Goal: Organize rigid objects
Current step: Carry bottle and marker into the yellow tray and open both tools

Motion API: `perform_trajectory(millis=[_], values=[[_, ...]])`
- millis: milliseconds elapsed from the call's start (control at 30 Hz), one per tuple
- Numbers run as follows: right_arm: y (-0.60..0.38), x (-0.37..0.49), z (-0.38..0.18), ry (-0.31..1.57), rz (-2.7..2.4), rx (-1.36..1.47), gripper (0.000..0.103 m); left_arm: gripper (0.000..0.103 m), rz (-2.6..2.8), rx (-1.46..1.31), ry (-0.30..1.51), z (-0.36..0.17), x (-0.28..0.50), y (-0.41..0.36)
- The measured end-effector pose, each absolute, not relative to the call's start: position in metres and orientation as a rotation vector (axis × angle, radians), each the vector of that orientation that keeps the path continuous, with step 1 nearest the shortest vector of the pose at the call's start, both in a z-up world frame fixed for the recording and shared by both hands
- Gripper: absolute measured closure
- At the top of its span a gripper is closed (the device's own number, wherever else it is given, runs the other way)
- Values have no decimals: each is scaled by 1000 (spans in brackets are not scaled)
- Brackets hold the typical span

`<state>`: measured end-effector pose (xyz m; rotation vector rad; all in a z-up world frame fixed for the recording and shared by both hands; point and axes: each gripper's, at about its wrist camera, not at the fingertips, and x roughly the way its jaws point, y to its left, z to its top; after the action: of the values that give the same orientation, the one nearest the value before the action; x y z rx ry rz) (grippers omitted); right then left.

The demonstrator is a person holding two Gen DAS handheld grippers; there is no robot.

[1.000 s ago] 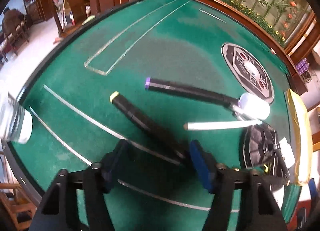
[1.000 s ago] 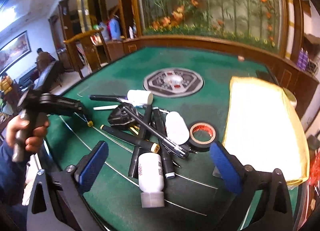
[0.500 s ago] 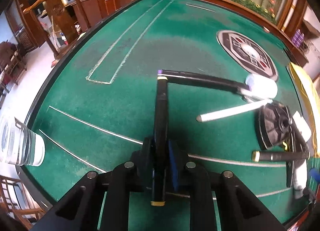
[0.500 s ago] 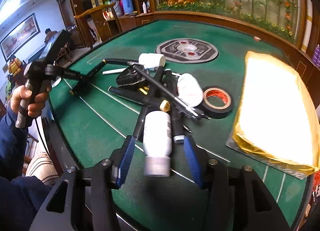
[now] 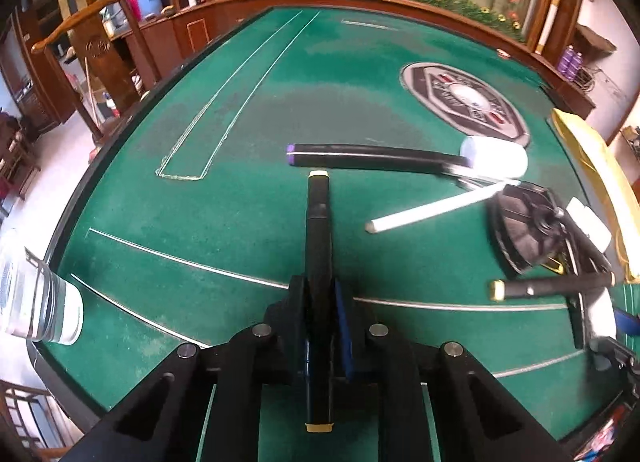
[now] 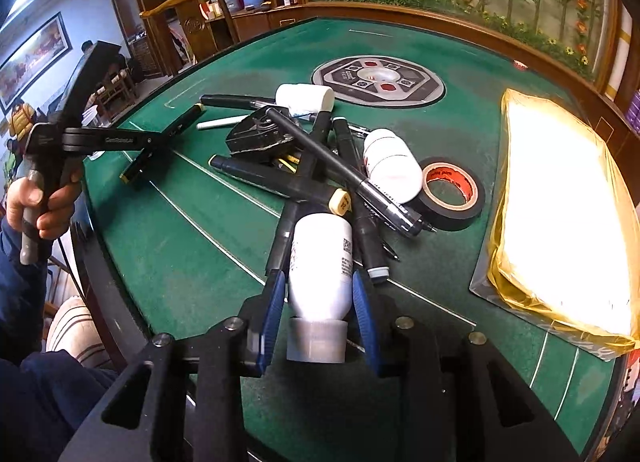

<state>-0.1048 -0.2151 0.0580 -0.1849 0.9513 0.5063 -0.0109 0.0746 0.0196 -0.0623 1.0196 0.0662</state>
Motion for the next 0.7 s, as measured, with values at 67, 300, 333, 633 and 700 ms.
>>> perform_trajectory(millis=[67,300,333,633,700], values=[[-214,-103,57,959,501,-194,69,88,39,-68,1000,25,-15,71],[-205,-86,47,994,483,-194,69,88,-40,-54,949,42,-24,50],[-204,-85,44,1000,481,-198,69,88,-49,-50,943,44,-26,47],[-228,-97,68,929,528,-80,69,88,-159,-37,902,67,-33,14],[-244,-96,80,893,508,-28,69,88,-191,-29,895,74,-31,3]])
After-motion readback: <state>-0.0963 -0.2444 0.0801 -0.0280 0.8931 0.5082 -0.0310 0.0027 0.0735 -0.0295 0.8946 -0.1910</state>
